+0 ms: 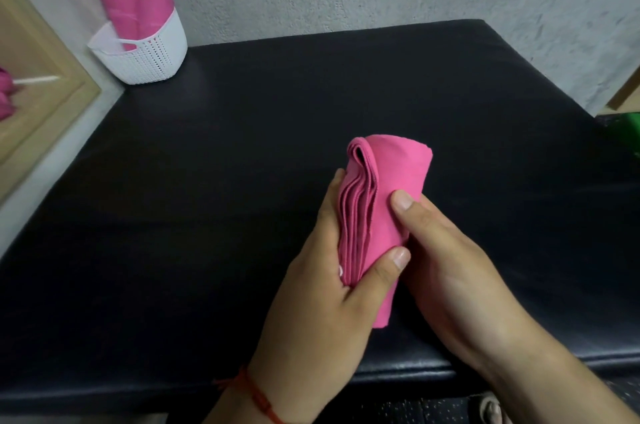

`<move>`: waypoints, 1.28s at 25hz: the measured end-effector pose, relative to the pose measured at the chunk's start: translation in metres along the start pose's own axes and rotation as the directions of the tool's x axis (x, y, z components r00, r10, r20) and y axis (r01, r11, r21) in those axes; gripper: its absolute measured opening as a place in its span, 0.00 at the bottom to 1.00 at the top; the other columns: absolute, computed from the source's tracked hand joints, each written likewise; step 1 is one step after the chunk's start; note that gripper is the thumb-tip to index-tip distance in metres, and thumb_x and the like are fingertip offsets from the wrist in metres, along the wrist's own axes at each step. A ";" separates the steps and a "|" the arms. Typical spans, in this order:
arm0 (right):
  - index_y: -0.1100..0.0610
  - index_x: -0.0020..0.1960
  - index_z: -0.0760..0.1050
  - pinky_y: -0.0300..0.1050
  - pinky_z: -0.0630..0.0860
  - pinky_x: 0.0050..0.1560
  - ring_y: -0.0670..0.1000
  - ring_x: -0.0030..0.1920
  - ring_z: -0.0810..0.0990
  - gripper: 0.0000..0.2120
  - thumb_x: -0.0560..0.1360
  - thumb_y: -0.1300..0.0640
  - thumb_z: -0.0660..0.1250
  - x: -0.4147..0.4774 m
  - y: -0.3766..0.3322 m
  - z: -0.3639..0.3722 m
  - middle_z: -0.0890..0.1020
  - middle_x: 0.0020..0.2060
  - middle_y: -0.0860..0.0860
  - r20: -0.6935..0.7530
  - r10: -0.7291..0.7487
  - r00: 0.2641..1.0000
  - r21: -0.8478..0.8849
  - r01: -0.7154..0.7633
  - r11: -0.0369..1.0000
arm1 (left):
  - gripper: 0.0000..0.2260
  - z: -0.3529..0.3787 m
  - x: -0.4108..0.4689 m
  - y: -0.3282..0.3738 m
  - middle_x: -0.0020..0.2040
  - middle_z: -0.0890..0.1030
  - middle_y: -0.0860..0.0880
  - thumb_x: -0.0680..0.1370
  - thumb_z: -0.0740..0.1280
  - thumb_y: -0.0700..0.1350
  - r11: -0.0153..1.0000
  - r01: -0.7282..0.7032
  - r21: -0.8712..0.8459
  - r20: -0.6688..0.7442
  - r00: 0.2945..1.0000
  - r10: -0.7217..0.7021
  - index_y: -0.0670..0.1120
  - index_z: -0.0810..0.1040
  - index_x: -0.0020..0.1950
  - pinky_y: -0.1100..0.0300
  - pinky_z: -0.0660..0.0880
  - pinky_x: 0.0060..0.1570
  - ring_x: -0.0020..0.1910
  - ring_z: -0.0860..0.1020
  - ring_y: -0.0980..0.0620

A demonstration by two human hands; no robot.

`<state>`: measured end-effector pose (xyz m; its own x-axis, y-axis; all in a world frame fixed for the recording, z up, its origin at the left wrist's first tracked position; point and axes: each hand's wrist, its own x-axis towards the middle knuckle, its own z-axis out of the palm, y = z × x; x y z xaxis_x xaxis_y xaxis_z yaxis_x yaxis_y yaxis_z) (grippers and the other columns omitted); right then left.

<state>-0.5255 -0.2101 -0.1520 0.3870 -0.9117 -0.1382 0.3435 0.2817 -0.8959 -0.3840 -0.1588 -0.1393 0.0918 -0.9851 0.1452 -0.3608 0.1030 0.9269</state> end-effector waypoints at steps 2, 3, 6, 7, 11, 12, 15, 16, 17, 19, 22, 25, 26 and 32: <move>0.54 0.70 0.80 0.65 0.72 0.74 0.62 0.68 0.81 0.20 0.83 0.46 0.64 0.000 0.000 0.000 0.84 0.64 0.60 -0.010 0.006 1.000 -0.001 -0.006 1.000 | 0.36 0.000 0.001 -0.001 0.74 0.71 0.67 0.80 0.71 0.54 1.000 0.000 -0.008 0.012 1.000 0.000 0.69 0.54 0.81 0.64 0.72 0.68 0.70 0.72 0.69; 0.54 0.69 0.80 0.65 0.73 0.74 0.62 0.68 0.81 0.19 0.83 0.46 0.64 0.000 0.000 0.000 0.84 0.63 0.60 -0.015 0.010 1.000 -0.002 -0.010 1.000 | 0.35 0.000 0.001 -0.002 0.76 0.70 0.67 0.80 0.70 0.55 1.000 -0.002 -0.003 0.022 1.000 0.002 0.69 0.53 0.82 0.62 0.71 0.70 0.72 0.70 0.69; 0.55 0.68 0.81 0.65 0.75 0.72 0.61 0.66 0.82 0.19 0.83 0.46 0.65 0.001 0.001 0.001 0.85 0.62 0.60 -0.039 0.028 0.999 0.031 -0.027 0.999 | 0.30 -0.001 0.000 -0.003 0.77 0.67 0.68 0.83 0.63 0.58 1.000 0.008 -0.009 0.082 0.997 -0.007 0.68 0.52 0.82 0.60 0.67 0.74 0.74 0.67 0.69; 0.55 0.69 0.80 0.63 0.76 0.71 0.60 0.66 0.83 0.19 0.83 0.46 0.65 0.001 0.000 0.001 0.85 0.62 0.59 -0.048 0.034 0.998 0.047 -0.032 0.998 | 0.27 -0.001 0.000 -0.003 0.76 0.68 0.69 0.85 0.61 0.56 0.997 0.023 -0.076 0.103 0.995 -0.015 0.66 0.55 0.82 0.61 0.66 0.75 0.74 0.67 0.69; 0.55 0.68 0.83 0.55 0.82 0.63 0.56 0.65 0.84 0.21 0.82 0.44 0.65 0.004 -0.008 -0.001 0.86 0.62 0.56 -0.108 0.090 0.990 0.143 -0.074 0.987 | 0.17 -0.006 0.005 0.001 0.66 0.83 0.52 0.85 0.58 0.49 0.783 0.191 -0.591 0.096 0.981 -0.167 0.49 0.82 0.69 0.54 0.74 0.70 0.67 0.80 0.54; 0.54 0.66 0.84 0.54 0.83 0.61 0.56 0.64 0.85 0.20 0.82 0.43 0.65 0.003 -0.009 -0.002 0.86 0.62 0.56 -0.119 0.115 0.986 0.168 -0.094 0.981 | 0.18 -0.007 0.007 0.003 0.64 0.84 0.48 0.85 0.58 0.50 0.696 0.230 -0.681 0.103 0.970 -0.220 0.46 0.83 0.66 0.52 0.76 0.68 0.65 0.82 0.50; 0.54 0.63 0.86 0.54 0.84 0.58 0.55 0.63 0.86 0.20 0.81 0.43 0.66 0.003 -0.012 -0.005 0.86 0.61 0.56 -0.132 0.151 0.980 0.199 -0.123 0.972 | 0.19 -0.010 0.010 0.007 0.62 0.85 0.46 0.85 0.57 0.51 0.599 0.308 -0.739 0.146 0.941 -0.304 0.44 0.81 0.67 0.54 0.80 0.61 0.63 0.83 0.49; 0.54 0.63 0.86 0.54 0.84 0.58 0.56 0.63 0.86 0.20 0.81 0.43 0.66 0.003 -0.013 -0.005 0.86 0.61 0.56 -0.135 0.153 0.979 0.200 -0.124 0.972 | 0.19 -0.010 0.010 0.007 0.62 0.85 0.46 0.85 0.57 0.51 0.590 0.317 -0.743 0.157 0.939 -0.307 0.44 0.81 0.67 0.55 0.80 0.60 0.63 0.83 0.49; 0.54 0.64 0.86 0.55 0.84 0.58 0.56 0.62 0.86 0.20 0.81 0.43 0.66 0.003 -0.013 -0.005 0.86 0.61 0.56 -0.139 0.155 0.978 0.201 -0.125 0.971 | 0.19 -0.009 0.009 0.006 0.62 0.85 0.46 0.85 0.57 0.51 0.579 0.317 -0.751 0.158 0.938 -0.309 0.44 0.81 0.67 0.55 0.80 0.60 0.63 0.83 0.49; 0.55 0.64 0.85 0.55 0.84 0.57 0.56 0.62 0.86 0.21 0.81 0.43 0.66 0.003 -0.013 -0.005 0.87 0.61 0.56 -0.147 0.161 0.976 0.207 -0.129 0.970 | 0.19 -0.009 0.009 0.004 0.62 0.85 0.46 0.84 0.58 0.51 0.558 0.318 -0.767 0.149 0.933 -0.327 0.45 0.82 0.66 0.54 0.80 0.60 0.62 0.83 0.48; 0.53 0.65 0.85 0.56 0.84 0.59 0.55 0.63 0.86 0.21 0.80 0.42 0.66 0.003 -0.014 -0.006 0.86 0.62 0.55 -0.146 0.157 0.977 0.213 -0.124 0.969 | 0.18 -0.011 0.008 0.004 0.62 0.85 0.46 0.84 0.59 0.51 0.552 0.317 -0.771 0.142 0.931 -0.338 0.45 0.83 0.65 0.51 0.79 0.65 0.62 0.83 0.48; 0.53 0.63 0.86 0.57 0.82 0.63 0.56 0.64 0.85 0.22 0.80 0.40 0.66 0.004 -0.014 -0.009 0.86 0.63 0.56 -0.151 0.142 0.978 0.225 -0.106 0.969 | 0.20 -0.013 0.013 0.004 0.63 0.85 0.46 0.84 0.58 0.53 0.518 0.334 -0.788 0.190 0.931 -0.311 0.46 0.85 0.64 0.47 0.74 0.68 0.65 0.82 0.48; 0.54 0.63 0.86 0.57 0.82 0.64 0.56 0.64 0.85 0.22 0.80 0.40 0.65 0.004 -0.013 -0.010 0.86 0.63 0.57 -0.148 0.139 0.979 0.230 -0.103 0.968 | 0.19 -0.013 0.015 0.004 0.63 0.85 0.48 0.84 0.58 0.51 0.559 0.320 -0.765 0.195 0.942 -0.272 0.48 0.85 0.64 0.48 0.73 0.68 0.65 0.82 0.50; 0.58 0.66 0.82 0.59 0.83 0.58 0.60 0.55 0.86 0.24 0.79 0.41 0.71 0.004 -0.007 -0.009 0.86 0.57 0.62 -0.068 0.112 0.991 0.084 -0.106 0.991 | 0.22 -0.010 0.005 0.005 0.65 0.82 0.60 0.80 0.71 0.41 0.939 0.118 -0.323 0.135 0.988 -0.078 0.57 0.76 0.72 0.66 0.78 0.60 0.64 0.81 0.60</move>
<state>-0.5342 -0.2180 -0.1497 0.3643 -0.8925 -0.2658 0.3711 0.4009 -0.8376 -0.3758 -0.1618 -0.1303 -0.0068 -0.9997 0.0247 -0.0277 0.0249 0.9993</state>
